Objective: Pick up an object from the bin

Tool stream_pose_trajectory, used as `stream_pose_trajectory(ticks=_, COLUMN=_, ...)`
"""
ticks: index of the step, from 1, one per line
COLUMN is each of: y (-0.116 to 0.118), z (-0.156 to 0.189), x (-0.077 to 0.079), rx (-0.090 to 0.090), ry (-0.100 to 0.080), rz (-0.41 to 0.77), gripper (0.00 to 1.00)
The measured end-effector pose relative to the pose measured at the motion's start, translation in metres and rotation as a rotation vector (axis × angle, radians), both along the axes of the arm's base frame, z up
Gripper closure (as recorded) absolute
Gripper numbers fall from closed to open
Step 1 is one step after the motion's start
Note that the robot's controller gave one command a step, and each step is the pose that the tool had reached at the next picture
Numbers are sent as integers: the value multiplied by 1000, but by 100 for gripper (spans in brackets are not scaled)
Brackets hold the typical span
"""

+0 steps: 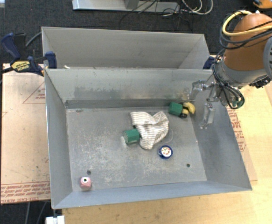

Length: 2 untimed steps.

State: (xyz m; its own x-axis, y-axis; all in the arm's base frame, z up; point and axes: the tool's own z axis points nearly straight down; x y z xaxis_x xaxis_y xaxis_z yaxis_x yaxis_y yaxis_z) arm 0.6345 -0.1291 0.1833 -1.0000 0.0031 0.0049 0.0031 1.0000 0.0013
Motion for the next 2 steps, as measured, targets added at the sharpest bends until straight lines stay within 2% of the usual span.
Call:
stream_pose_trajectory(ticks=1, y=1, z=5, x=1, rx=-1, ry=-7, rz=3, gripper=0)
stream_pose_trajectory(ticks=2, y=42, z=-70, x=18, rx=0, ry=-9, rz=-32, gripper=0)
